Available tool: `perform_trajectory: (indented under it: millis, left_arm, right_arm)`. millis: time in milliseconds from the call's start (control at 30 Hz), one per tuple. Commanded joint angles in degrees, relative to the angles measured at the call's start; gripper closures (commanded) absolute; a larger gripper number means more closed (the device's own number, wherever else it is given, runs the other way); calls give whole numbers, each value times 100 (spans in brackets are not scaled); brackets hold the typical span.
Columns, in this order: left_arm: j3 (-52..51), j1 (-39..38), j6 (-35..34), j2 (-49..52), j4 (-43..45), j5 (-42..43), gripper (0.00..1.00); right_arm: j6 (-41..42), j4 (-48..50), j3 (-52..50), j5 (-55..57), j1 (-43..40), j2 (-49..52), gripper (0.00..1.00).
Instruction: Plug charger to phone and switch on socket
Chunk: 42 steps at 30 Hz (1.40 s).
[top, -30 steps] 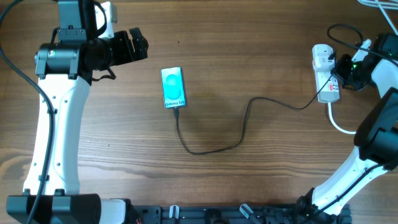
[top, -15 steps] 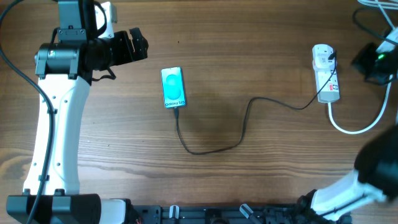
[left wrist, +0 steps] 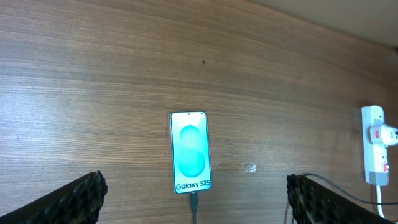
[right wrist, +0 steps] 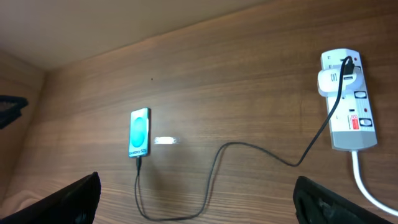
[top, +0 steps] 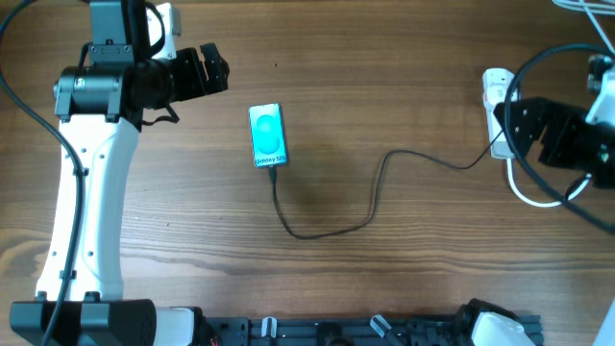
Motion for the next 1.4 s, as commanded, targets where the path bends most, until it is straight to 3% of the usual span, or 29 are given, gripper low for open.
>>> perform_trajectory:
  millis: [0, 133, 333, 500, 667, 833, 1033, 1200, 1367]
  left_arm:
    - [7, 2, -50, 2, 9, -57, 0]
    - [7, 2, -50, 2, 9, -57, 0]
    - [7, 2, -50, 2, 9, -57, 0]
    - [7, 2, -50, 2, 9, -57, 0]
    - [7, 2, -50, 2, 9, -57, 0]
    - [7, 2, -50, 2, 9, -57, 0]
    - [7, 2, -50, 2, 9, -57, 0]
    - [7, 2, -50, 2, 9, -57, 0]
    - [7, 2, -50, 2, 9, -57, 0]
  right_arm:
    - [146, -35, 0, -44, 22, -111, 0]
    - [76, -35, -11, 101, 22, -96, 0]
    - [-822, -74, -59, -221, 24, -122, 0]
    - [-962, 1023, -817, -33, 435, -798, 0]
    - [-955, 3314, -2743, 717, 1357, -2087, 0]
    - [-960, 5539, -5066, 1117, 1679, -3654, 0]
    - [-946, 7357, -7510, 1331, 2072, -5401, 0]
    - [-935, 8076, -8773, 1843, 2452, -6347, 0]
    - [-634, 8153, -9420, 1843, 2472, -6732, 0]
